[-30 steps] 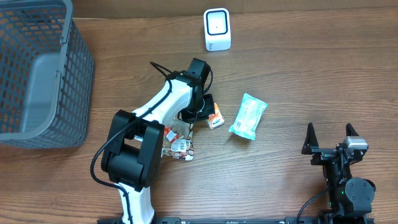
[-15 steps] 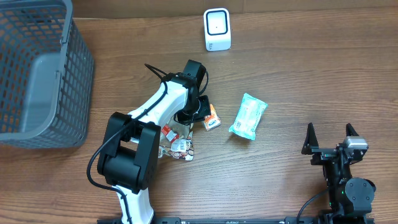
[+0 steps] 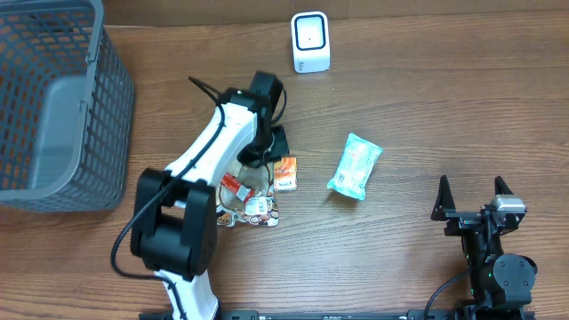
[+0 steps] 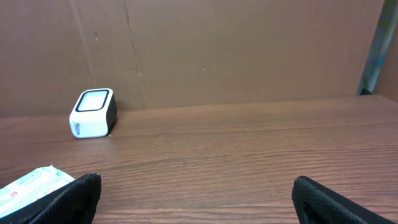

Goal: Scan the item barcode

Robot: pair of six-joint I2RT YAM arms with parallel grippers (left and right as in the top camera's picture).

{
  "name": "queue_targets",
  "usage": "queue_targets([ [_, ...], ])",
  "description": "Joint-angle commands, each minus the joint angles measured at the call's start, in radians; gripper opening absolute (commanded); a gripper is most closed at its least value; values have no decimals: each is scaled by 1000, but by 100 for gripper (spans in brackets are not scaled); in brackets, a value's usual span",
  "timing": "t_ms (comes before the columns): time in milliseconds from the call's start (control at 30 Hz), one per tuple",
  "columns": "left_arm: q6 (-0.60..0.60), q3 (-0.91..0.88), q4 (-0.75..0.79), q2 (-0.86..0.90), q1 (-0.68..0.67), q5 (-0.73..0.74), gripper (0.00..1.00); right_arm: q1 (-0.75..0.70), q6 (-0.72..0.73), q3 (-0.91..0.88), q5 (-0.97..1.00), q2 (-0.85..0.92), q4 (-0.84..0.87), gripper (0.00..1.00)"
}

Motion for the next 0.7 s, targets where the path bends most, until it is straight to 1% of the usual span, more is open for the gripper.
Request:
queue_targets([
  [0, 2, 73, -20, -58, -60, -41, 20, -4, 3, -10, 8, -10, 5, 100],
  [233, 0, 48, -22, -47, -223, -262, 19, -4, 3, -10, 8, -10, 4, 100],
  [333, -39, 32, -41, -28, -278, -334, 20, -4, 3, -10, 8, -10, 4, 100],
  [433, -62, 27, -59, -5, -296, -368, 20, -4, 3, -10, 8, -10, 4, 100],
  [533, -62, 26, -58, 29, -296, -368, 20, -4, 3, -10, 8, -10, 4, 100],
  [667, -61, 26, -32, 81, -294, -380, 20, -4, 3, -10, 8, -10, 4, 100],
])
